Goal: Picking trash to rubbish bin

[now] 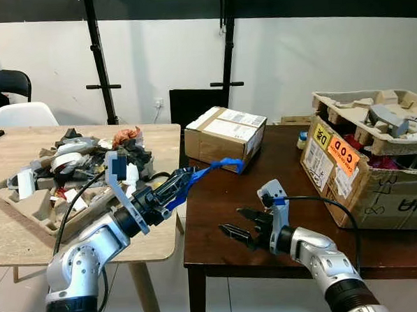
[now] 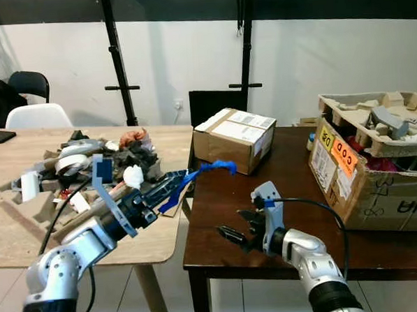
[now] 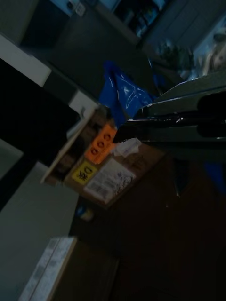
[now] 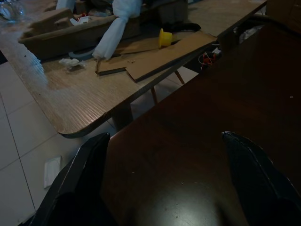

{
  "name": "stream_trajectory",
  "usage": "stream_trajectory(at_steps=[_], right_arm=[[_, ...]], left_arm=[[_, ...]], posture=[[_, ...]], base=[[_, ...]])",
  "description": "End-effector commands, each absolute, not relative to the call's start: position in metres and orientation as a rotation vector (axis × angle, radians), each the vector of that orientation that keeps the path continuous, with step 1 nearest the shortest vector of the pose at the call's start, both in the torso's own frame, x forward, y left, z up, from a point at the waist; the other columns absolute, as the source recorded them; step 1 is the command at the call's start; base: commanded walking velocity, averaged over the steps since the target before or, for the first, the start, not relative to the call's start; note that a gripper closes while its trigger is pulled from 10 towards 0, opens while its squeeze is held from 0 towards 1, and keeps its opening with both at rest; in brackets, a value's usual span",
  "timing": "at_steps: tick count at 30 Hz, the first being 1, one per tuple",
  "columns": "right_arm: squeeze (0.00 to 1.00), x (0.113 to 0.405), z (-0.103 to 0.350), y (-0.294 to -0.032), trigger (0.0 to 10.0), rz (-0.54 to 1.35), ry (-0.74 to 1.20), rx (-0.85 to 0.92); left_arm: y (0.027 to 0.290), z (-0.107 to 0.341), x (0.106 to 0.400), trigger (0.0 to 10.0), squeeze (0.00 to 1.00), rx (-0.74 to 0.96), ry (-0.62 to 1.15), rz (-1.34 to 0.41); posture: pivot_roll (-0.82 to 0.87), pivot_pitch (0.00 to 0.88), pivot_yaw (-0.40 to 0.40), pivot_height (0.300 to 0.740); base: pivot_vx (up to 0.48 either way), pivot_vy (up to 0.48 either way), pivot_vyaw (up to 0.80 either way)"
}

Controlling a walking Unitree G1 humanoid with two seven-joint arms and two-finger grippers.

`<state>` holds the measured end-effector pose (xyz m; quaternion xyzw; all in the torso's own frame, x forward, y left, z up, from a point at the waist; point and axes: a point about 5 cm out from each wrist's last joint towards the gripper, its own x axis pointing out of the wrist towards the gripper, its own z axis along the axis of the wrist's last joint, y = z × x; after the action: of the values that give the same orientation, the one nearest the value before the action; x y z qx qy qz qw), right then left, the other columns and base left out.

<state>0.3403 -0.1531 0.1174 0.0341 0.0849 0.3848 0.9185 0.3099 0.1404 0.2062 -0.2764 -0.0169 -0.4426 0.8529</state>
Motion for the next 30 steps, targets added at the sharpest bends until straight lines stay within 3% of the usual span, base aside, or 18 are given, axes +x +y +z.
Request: stream_trajectory(at_steps=[1,3,4,10,11,12,13,14,30], right_arm=[[0.0,0.341,0.119,-0.152,10.0,0.791,0.168,0.082],[0.0,0.341,0.118,-0.151,10.0,0.793,0.168,0.083],[0.0,0.341,0.118,-0.151,10.0,0.794,0.169,0.083],[0.0,0.34,0.117,-0.149,10.0,0.8,0.171,0.084],[0.0,0.34,0.116,-0.148,10.0,0.801,0.172,0.085],[0.0,0.34,0.116,-0.148,10.0,0.801,0.172,0.085],[0.0,0.339,0.116,-0.148,10.0,0.802,0.172,0.085],[0.0,0.339,0.116,-0.148,10.0,0.803,0.173,0.085],[0.0,0.336,0.111,-0.139,10.0,0.837,0.188,0.063]], left_arm=[[0.147,0.195,0.319,10.0,0.0,-0.459,0.012,-0.8],[0.163,0.181,0.339,10.0,0.0,-0.202,0.043,-0.507],[0.17,0.179,0.344,10.0,0.0,-0.17,0.036,-0.43],[0.174,0.185,0.346,10.0,0.0,-0.196,0.005,-0.415],[0.174,0.183,0.344,10.0,0.65,-0.191,0.014,-0.429],[0.174,0.183,0.344,10.0,0.65,-0.191,0.014,-0.429],[0.174,0.181,0.343,10.0,0.87,-0.191,0.027,-0.436],[0.172,0.179,0.342,10.0,1.0,-0.193,0.037,-0.452],[0.169,0.174,0.346,10.0,1.0,-0.162,0.03,-0.463]], posture=[[0.06,0.0,-0.01,0.74],[0.07,0.0,-0.012,0.74],[0.07,0.0,-0.012,0.74],[0.06,0.0,-0.012,0.74],[0.06,0.0,-0.012,0.74],[0.06,0.0,-0.012,0.74],[0.06,0.0,-0.01,0.74],[0.06,0.0,-0.01,0.74],[0.07,0.0,-0.01,0.74]], base=[[0.0,0.0,0.0],[0.0,0.0,0.0],[0.0,0.0,0.0],[0.0,0.0,0.0],[0.0,0.0,0.0],[0.0,0.0,0.0],[0.0,0.0,0.0],[0.0,0.0,0.0],[0.0,0.0,0.0]])
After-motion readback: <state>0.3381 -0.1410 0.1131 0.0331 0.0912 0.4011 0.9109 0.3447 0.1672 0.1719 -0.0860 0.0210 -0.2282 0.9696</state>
